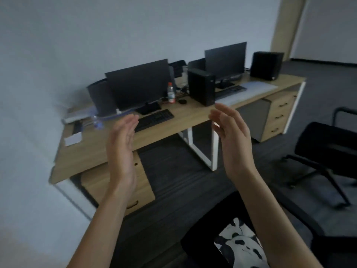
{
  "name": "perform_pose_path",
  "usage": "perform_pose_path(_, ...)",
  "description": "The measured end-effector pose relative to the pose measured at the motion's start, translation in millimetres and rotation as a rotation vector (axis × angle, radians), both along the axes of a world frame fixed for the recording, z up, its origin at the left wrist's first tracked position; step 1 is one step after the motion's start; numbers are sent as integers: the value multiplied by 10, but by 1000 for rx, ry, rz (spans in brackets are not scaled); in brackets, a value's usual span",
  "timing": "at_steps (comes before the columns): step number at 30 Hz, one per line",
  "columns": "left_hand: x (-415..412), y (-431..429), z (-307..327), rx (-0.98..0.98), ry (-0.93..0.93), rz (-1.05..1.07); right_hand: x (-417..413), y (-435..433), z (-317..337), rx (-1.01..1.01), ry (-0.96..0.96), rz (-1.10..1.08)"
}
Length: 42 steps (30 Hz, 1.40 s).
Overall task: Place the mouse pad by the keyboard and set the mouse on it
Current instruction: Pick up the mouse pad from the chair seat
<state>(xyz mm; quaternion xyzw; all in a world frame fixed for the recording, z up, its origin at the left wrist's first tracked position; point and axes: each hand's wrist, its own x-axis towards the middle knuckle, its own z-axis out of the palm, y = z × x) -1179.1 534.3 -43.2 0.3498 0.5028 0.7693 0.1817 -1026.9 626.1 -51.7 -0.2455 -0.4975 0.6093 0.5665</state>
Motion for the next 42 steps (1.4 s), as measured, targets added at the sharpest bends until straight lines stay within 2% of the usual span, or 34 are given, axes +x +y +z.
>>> perform_pose_path(2, -73, 292, -109, -17, -5, -75, 26, 162, -86, -19, -5, -85)
perform_pose_path(9, 7, 1488, -679, -235, -12, -529, 266, 554, -633, -189, -43, -573)
perform_pose_path(13, 189, 1901, -1064, -362, -44, -727, 439, 596, -978, -312, -72, -754)
perform_pose_path(17, 395, 2195, -1629, -466, -66, -836, 627, 654, -1480, -418, -104, -882)
perform_pose_path(25, 704, 2526, -3163, -740, -54, -869, 936, 835, -3002, -699, -153, -992)
perform_pose_path(35, 1018, 2601, -5249, -1084, -5, -818, 1199, 898, -5109, -1072, -272, -996)
perform_pose_path(42, 1158, 2560, -6134, -1273, 39, -740, 1333, 826, -6029, -1259, -440, -958)
